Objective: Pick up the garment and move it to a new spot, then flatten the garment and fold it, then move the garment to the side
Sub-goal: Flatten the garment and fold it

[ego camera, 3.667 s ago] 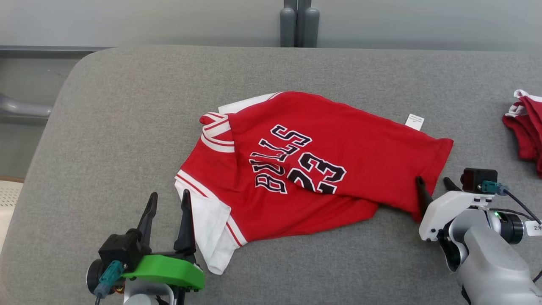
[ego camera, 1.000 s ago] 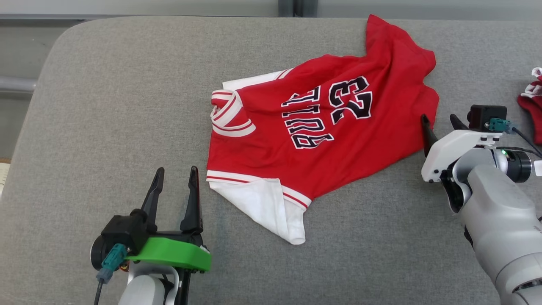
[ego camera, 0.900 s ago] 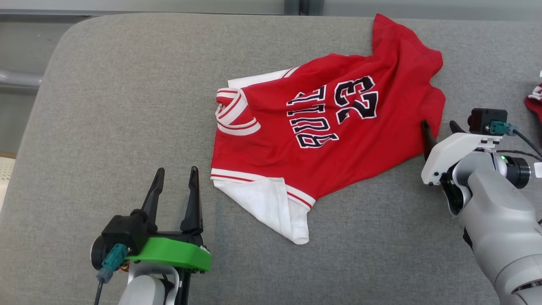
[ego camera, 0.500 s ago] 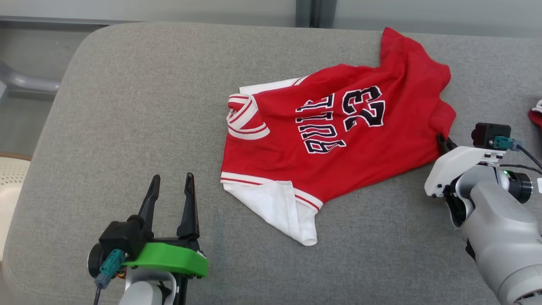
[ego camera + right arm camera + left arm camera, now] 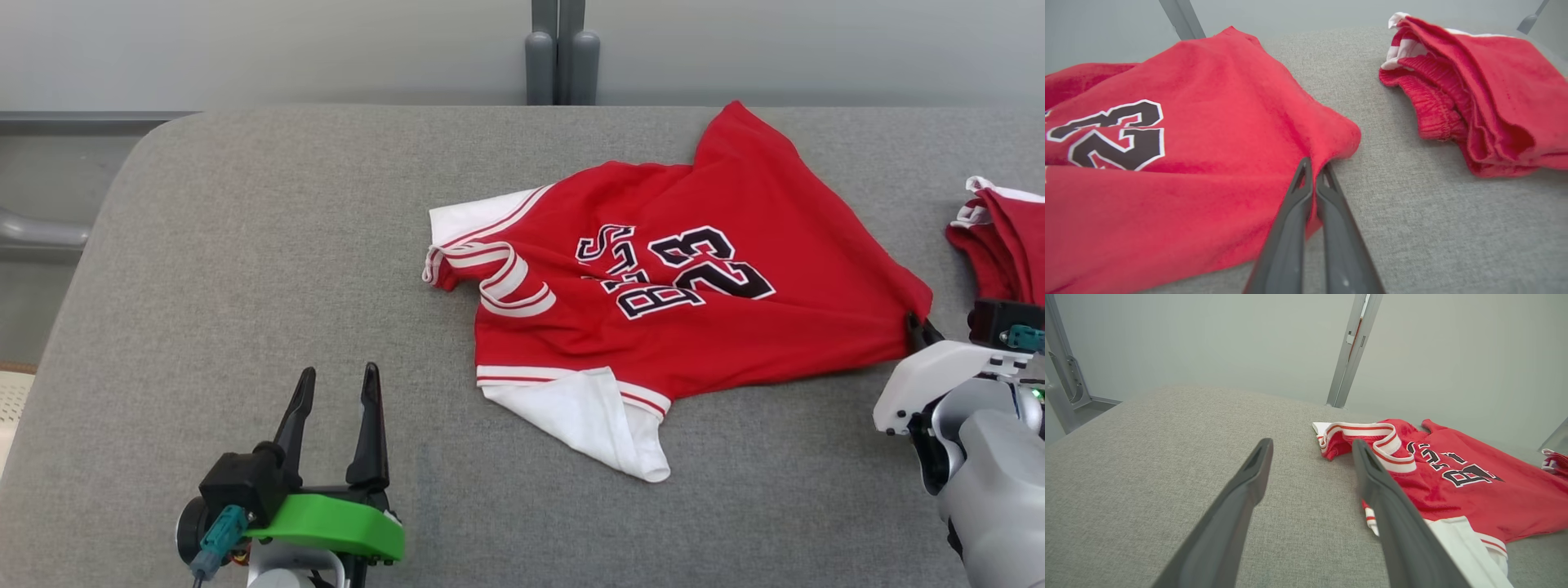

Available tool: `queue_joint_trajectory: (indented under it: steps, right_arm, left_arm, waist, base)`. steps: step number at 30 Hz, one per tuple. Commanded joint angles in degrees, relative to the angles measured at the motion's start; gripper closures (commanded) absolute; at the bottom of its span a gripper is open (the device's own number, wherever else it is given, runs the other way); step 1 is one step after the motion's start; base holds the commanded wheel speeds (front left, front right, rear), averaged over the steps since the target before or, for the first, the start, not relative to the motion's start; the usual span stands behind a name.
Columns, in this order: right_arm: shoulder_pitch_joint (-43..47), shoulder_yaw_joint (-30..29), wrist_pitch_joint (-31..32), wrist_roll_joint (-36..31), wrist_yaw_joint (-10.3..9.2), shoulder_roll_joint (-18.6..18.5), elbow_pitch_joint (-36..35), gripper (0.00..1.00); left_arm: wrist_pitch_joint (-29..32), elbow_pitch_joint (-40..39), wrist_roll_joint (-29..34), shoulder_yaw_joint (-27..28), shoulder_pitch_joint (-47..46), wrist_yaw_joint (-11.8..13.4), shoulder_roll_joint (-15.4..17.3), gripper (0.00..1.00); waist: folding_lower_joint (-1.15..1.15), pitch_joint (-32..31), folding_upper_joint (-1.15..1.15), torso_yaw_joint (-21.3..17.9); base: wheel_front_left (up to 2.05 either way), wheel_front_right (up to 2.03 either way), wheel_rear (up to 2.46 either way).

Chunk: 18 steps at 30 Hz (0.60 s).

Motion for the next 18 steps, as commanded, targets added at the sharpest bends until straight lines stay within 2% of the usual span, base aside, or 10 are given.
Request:
queue_joint_trajectory:
  steps: [1, 6, 12, 13, 14, 15, 16, 18]
  right_arm:
    - [0.57, -0.56, -0.19, -1.24, -0.06, 0.46, -1.0, 1.0]
    - [-1.13, -0.4, -0.18, -6.29, -0.05, 3.87, -3.13, 1.0]
    - [-4.7, 2.0, 1.68, -12.3, -0.05, 8.35, -1.94, 1.0]
    - [-5.29, 2.23, 1.8, -13.03, -0.05, 8.84, -1.57, 0.96]
    - [-5.87, 2.38, 2.19, -13.91, -0.05, 9.36, -1.01, 0.72]
    - [-6.27, 2.36, 2.15, -14.53, -0.05, 9.71, -0.56, 0.42]
    - [-6.81, 2.31, 1.98, -15.17, -0.05, 10.12, -0.23, 0.0]
    - [-7.54, 2.25, 1.56, -15.48, -0.05, 10.89, 0.0, 0.0]
  left_arm:
    - [-0.01, -0.07, 0.09, 0.02, 0.94, 0.19, 0.14, 0.0]
    - [-0.01, 0.13, 0.22, -0.16, 0.72, -0.15, 0.14, 0.0]
    - [-0.01, 0.28, 0.2, -0.57, -0.43, -0.39, 0.14, 0.0]
    - [-0.01, 0.34, 0.15, -0.7, -0.67, -0.45, 0.14, 0.0]
    - [-0.01, 0.34, 0.1, -0.85, -0.91, -0.46, 0.14, 0.0]
    - [-0.01, 0.39, 0.05, -0.99, -1.11, -0.45, 0.14, 0.0]
    - [-0.01, 0.39, 0.02, -1.05, -1.32, -0.42, 0.14, 0.0]
    - [-0.01, 0.36, 0.0, -0.91, -1.44, -0.22, 0.14, 0.0]
  waist:
    - [0.0, -0.45, 0.0, -0.28]
    - [0.0, -0.42, 0.0, 0.34]
    - [0.0, 0.45, 0.0, 1.8]
    - [0.0, 0.61, 0.0, 2.08]
    - [0.0, 0.8, 0.0, 2.42]
    - [0.0, 0.95, 0.0, 2.75]
    - [0.0, 1.14, 0.0, 3.12]
    - [0.0, 1.41, 0.0, 3.55]
  base:
    - [0.0, 0.0, 0.0]
    - [0.0, 0.0, 0.0]
    - [0.0, 0.0, 0.0]
    - [0.0, 0.0, 0.0]
    - [0.0, 0.0, 0.0]
    - [0.0, 0.0, 0.0]
    - [0.0, 0.0, 0.0]
    - [0.0, 0.0, 0.0]
